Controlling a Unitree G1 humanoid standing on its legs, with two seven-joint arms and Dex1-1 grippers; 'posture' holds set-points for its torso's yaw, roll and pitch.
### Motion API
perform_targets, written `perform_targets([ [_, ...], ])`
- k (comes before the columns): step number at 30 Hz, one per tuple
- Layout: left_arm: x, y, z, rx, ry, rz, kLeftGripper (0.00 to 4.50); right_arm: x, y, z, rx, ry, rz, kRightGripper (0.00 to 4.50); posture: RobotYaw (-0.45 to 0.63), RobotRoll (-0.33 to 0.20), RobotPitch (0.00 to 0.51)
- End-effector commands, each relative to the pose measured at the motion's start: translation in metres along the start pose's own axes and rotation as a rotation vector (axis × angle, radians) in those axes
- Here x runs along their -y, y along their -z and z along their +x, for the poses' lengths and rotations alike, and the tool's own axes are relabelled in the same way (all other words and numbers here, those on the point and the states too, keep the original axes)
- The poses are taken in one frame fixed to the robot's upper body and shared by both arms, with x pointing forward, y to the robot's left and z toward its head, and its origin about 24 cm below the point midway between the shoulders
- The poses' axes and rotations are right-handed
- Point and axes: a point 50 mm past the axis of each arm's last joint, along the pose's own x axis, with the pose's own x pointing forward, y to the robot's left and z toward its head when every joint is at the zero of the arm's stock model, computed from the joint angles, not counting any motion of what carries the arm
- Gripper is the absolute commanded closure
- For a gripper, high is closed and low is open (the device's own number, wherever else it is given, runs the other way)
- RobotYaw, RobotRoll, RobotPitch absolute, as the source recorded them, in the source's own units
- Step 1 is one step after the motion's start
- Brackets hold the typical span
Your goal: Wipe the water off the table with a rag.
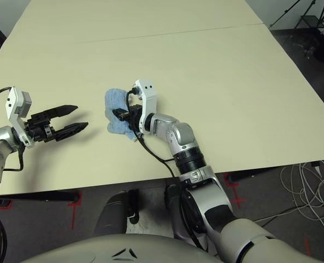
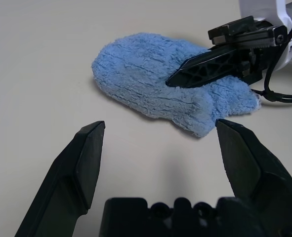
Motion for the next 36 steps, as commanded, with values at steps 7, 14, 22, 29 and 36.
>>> perform_targets([
  [7,0.0,0.001,0.001,-0.003,0.01,-0.006,0.0,0.057,-0.016,-0.043,0.007,0.192,-0.03,4.39,-0.03,0.0,0.202],
  [14,-0.002,0.0,0.002,-0.005,0.011,-0.002,0.0,0.072,-0.035,-0.066,0.048,0.266,-0.096,4.39,-0.04,0.0,0.203],
  [22,-0.005,-0.001,0.006,-0.002,0.017,0.002,0.0,0.083,-0.043,-0.102,0.025,0.329,-0.162,4.39,-0.06,0.0,0.203],
  [29,-0.006,0.0,0.009,0.001,0.023,0.002,0.0,0.089,-0.056,-0.148,0.067,0.387,-0.179,4.39,-0.08,0.0,0.202],
  [36,-0.007,0.002,0.015,0.001,0.042,-0.003,0.0,0.063,-0.105,-0.185,0.224,0.226,-0.072,4.39,-0.11,0.0,0.202],
])
